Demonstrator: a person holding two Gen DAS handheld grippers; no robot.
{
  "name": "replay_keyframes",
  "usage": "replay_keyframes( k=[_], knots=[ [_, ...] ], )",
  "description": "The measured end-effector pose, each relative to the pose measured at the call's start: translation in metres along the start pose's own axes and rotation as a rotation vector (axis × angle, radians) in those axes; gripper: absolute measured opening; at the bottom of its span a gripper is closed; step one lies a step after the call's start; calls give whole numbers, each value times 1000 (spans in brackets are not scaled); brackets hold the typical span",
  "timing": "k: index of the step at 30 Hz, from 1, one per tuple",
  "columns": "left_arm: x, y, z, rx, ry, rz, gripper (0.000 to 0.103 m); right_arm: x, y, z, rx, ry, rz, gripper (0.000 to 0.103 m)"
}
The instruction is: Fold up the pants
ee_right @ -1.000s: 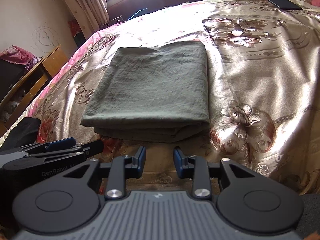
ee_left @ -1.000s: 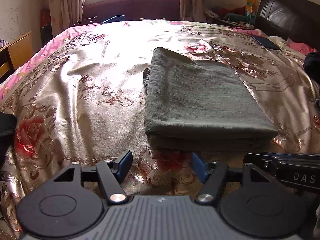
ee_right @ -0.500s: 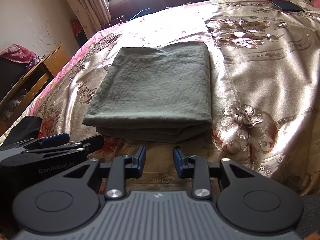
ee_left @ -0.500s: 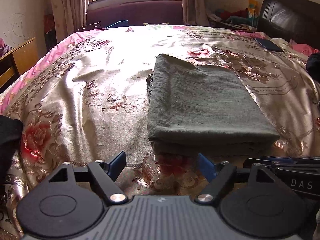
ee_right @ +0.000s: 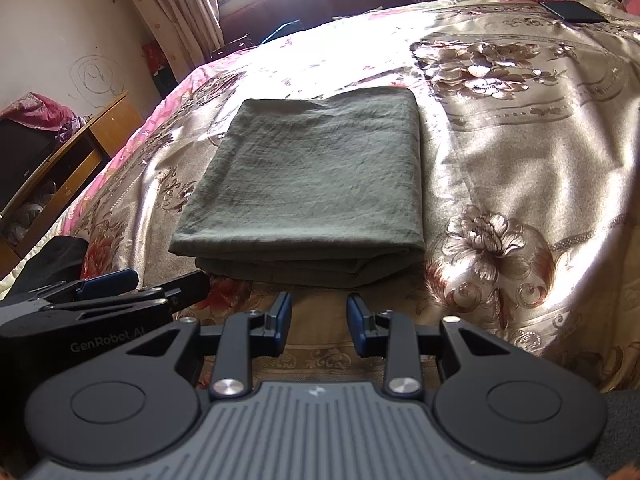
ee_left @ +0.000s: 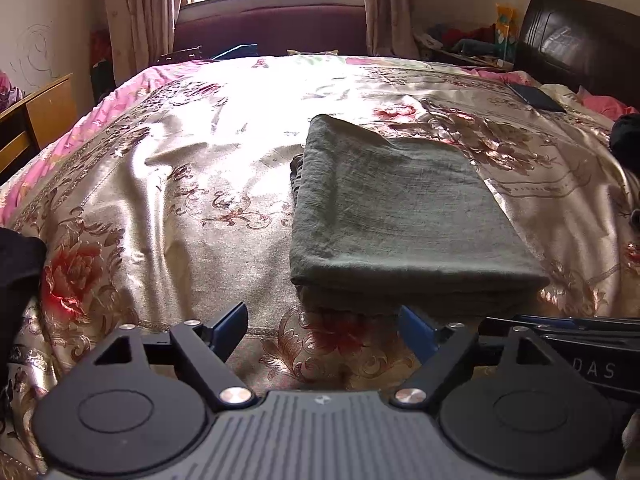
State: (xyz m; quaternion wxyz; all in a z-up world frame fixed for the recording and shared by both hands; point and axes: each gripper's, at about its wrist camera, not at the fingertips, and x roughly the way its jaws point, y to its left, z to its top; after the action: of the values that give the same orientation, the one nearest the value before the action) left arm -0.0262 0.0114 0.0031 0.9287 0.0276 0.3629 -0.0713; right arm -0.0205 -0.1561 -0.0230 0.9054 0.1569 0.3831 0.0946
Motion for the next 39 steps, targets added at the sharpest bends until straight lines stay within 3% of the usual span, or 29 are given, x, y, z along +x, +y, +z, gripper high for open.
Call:
replay_keyframes(
  k=[39],
  knots=[
    [-9, -1, -1, -4, -21, -23, 103, -14, 1, -1, 39, -30, -28, 36]
  ],
)
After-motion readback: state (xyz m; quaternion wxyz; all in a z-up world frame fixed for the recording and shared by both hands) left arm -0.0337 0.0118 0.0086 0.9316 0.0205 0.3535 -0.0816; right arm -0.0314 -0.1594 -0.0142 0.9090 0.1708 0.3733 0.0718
